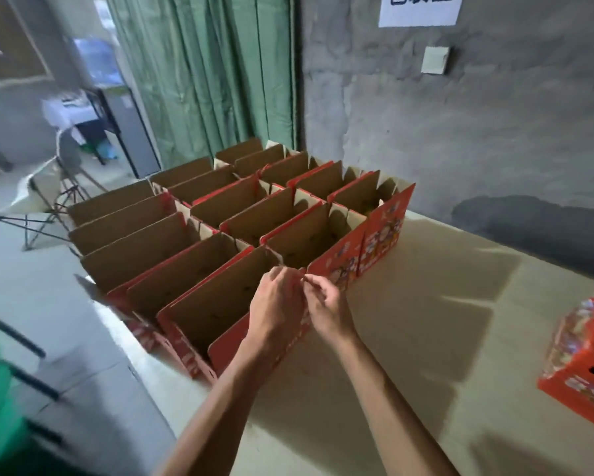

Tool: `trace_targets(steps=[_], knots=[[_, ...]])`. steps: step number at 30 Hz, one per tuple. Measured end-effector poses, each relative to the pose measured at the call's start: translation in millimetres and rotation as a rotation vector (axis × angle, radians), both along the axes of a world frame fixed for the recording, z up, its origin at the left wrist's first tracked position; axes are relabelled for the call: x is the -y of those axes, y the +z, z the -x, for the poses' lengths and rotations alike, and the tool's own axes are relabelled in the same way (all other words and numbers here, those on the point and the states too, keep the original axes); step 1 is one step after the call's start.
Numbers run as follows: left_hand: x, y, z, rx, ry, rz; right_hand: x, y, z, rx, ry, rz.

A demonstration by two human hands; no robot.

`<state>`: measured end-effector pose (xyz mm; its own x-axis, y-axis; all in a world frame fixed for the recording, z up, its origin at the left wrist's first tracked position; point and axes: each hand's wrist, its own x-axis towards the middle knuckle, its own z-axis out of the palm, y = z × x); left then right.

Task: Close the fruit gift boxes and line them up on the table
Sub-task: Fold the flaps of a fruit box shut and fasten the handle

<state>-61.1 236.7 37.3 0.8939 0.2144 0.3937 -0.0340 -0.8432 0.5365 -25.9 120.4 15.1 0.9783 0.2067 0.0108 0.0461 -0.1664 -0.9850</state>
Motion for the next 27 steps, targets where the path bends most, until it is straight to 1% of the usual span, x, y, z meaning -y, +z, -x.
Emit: trace_targets(steps=[3,5,7,10,14,17,20,23,27], knots=[[-28.1,-6.4,0.1,-0.163,0.095,0.011,-30.7,-4.7,1.4,-0.007,0.019,0.043],[-36.0,-13.0,-0.7,-0.281,0.123,-0.045,-40.9,-9.6,2.8,-0.025,0.033,0.063],[-38.2,-18.1,-0.3,-0.325,0.149,-0.053,-44.4,-15.3,2.3,-0.044,0.038,0.075],[-36.3,-25.5,0.8,-0.32,0.206,-0.007,-41.9,-18.6,-0.1,-0.042,-0.011,0.1],[-33.7,-27.2,3.8,-0.317,0.179,0.026,-32.0,-15.8,-1.6,-0.022,-0.071,0.144],[-37.8,-25.8,16.3,-0.33,0.149,0.029,-24.2,-14.3,1.3,0.074,-0.133,0.228],[-41.5,-21.0,31.8,-0.341,0.112,0.041,-18.8,-15.0,5.9,0.177,-0.198,0.265],[-41.0,-17.6,52.6,-0.352,0.068,0.015,-16.2,-16.5,12.2,0.136,-0.207,0.304],[-40.0,-18.9,81.2,-0.361,-0.065,-0.014,-6.3,-20.5,18.6,-0.05,-0.186,0.336]])
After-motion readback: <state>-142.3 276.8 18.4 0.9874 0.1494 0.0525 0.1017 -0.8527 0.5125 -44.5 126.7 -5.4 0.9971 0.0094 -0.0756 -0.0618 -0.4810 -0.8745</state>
